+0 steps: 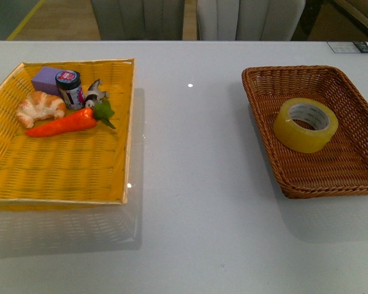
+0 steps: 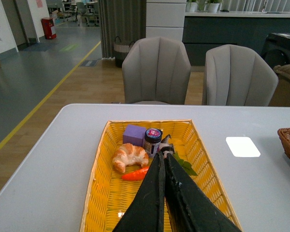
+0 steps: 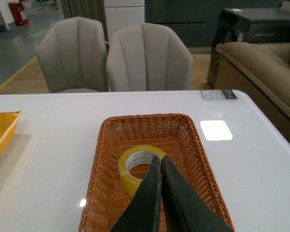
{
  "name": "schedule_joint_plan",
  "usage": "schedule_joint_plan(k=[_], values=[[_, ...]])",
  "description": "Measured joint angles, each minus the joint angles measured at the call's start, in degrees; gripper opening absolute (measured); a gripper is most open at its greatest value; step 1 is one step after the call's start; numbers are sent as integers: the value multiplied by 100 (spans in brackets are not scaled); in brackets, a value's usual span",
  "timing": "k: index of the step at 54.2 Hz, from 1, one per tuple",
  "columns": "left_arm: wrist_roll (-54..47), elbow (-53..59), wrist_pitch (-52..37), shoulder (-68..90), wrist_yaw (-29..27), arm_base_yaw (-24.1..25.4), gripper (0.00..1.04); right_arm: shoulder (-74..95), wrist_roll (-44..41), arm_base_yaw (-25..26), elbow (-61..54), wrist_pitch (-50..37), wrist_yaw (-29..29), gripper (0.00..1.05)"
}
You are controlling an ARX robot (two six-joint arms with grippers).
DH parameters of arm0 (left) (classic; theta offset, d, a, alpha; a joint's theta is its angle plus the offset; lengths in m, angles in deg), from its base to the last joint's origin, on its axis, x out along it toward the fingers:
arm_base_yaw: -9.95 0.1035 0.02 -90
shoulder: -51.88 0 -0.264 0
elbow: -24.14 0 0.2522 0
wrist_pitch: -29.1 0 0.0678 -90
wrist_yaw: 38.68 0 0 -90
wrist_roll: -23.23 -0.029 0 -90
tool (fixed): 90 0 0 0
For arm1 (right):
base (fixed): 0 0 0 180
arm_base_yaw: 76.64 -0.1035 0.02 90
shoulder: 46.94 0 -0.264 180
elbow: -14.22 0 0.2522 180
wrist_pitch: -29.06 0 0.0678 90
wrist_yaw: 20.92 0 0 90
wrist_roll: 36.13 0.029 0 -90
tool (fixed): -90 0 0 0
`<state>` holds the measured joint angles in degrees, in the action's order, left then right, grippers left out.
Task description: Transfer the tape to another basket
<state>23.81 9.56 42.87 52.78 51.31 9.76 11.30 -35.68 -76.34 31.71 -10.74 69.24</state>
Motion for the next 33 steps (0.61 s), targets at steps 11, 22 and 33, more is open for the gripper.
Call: schedule_joint_plan(k=[11,22,33], values=[[0,0,0,-2,2,0,2,-1025,-7,-4,-214,809,-17,2],[0,0,0,-2,2,0,2,-1912,-9,-9,-236,1572,-15,2],[0,0,0,-2,2,0,2,-2691,-9,-9,-240,2280,-15,2]])
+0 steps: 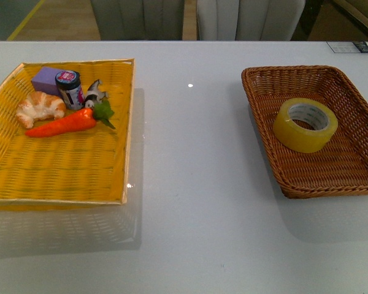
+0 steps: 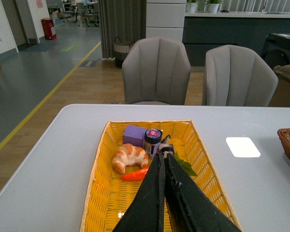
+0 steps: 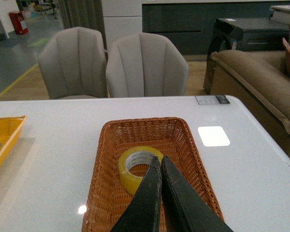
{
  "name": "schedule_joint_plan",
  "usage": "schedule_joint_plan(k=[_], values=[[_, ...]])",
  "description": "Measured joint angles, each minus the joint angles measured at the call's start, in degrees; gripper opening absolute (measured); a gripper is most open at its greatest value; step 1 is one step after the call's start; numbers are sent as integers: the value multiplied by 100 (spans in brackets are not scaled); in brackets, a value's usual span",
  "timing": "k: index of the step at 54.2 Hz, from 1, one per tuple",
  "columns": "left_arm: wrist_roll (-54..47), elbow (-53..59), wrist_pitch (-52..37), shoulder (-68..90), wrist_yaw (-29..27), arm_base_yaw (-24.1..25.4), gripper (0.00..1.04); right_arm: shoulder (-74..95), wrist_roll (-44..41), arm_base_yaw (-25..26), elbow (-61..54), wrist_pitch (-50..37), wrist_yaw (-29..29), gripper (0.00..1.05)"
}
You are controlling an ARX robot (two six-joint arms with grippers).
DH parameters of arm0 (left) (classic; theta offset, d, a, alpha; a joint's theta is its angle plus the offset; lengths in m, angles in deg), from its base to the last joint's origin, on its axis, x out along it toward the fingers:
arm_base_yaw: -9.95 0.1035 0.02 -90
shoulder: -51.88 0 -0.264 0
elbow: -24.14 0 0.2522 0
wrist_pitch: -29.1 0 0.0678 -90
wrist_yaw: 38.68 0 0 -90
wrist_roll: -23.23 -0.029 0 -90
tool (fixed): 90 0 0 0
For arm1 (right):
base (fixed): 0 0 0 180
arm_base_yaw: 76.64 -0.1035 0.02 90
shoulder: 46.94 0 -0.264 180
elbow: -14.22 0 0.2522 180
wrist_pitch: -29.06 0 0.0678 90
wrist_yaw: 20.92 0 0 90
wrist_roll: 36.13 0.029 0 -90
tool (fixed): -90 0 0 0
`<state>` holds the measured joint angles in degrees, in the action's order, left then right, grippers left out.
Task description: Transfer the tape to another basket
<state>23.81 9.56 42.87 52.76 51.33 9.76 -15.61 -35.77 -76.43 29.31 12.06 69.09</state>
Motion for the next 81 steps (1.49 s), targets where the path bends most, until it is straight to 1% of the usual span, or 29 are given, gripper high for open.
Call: schedule_joint_plan(k=[17,32,44,49,53,69,71,73,74,75,76,79,81], values=[[0,0,0,0,0,0,2,-1180,0,0,-2,1121,0,2],[0,0,0,0,0,0,2,-1840,0,0,-2,1777,0,2],[0,0,0,0,0,0,2,-2138,0,0,-2,2079,0,2],[0,0,0,0,-2,0,2,-2857,-2,-7,0,2977,-7,2],[0,0,0,0,0,0,2,-3077,-2,-9,0,3049,-2,2],[0,0,0,0,-2,0,2,-3097,-2,-9,0,3064,-2,2],[0,0,0,0,0,0,2,-3097,-9,-9,0,3067,-2,4],[2,0,0,0,0,0,2,-3097,-9,-9,0,3067,-2,11],[2,0,0,0,0,0,4,-3097,-9,-9,0,3067,-2,14],[2,0,0,0,-2,0,7,-3097,-9,-9,0,3067,-2,18],[2,0,0,0,0,0,16,-3097,-9,-9,0,3067,-2,27],[2,0,0,0,0,0,27,-3097,-9,-9,0,3067,-2,37],[2,0,0,0,0,0,32,-3097,-9,-9,0,3067,-2,43]])
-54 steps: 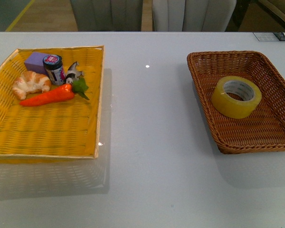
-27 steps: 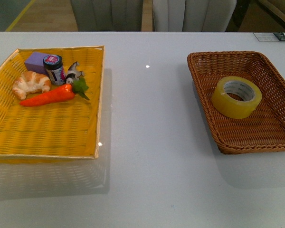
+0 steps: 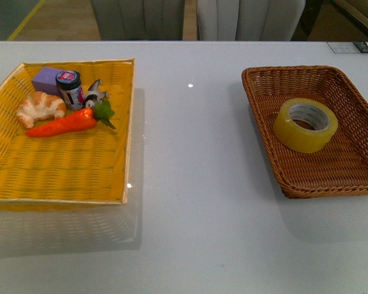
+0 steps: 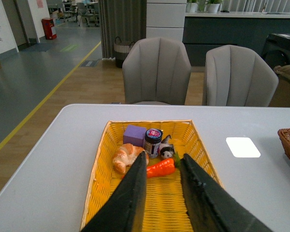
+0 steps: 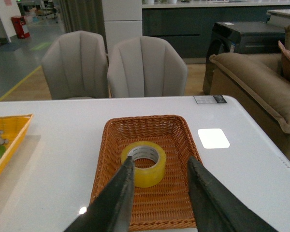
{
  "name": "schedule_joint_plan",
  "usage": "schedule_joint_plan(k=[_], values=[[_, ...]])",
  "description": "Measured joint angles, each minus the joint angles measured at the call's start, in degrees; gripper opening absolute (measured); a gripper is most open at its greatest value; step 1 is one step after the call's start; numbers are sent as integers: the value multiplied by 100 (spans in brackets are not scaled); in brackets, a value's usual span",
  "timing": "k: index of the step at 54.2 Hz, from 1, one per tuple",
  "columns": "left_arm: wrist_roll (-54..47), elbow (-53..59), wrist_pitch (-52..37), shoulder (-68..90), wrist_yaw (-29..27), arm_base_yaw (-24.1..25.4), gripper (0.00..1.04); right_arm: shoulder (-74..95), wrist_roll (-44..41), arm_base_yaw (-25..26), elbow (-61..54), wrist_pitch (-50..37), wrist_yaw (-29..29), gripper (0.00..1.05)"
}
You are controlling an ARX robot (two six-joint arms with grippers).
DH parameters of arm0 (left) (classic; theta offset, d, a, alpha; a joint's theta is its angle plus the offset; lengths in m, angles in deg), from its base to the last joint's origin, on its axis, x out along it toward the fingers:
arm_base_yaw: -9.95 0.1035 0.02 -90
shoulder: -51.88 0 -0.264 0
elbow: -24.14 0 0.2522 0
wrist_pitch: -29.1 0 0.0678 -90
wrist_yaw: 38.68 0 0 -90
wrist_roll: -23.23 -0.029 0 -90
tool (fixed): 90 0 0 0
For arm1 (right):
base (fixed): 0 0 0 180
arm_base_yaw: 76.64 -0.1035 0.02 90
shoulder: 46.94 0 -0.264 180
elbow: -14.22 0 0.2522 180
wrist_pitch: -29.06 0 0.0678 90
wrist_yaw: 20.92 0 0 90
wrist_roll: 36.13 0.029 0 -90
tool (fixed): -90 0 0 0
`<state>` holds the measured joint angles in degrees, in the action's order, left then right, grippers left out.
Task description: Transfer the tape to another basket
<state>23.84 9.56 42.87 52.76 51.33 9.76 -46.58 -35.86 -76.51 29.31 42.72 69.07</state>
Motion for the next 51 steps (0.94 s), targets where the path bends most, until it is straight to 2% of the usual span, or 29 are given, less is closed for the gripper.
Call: schedule_joint_plan(k=[5,14,17,20,51], values=[[0,0,0,0,-2,0,52,0,0,0,0,0,0,62],[0,0,0,0,0,0,80,0,0,0,0,0,0,90],[0,0,0,0,0,0,89,0,2,0,0,0,0,97],[-2,0,0,0,0,0,97,0,2,0,0,0,0,96],[-13,0,0,0,0,0,96,0,2,0,0,0,0,96]])
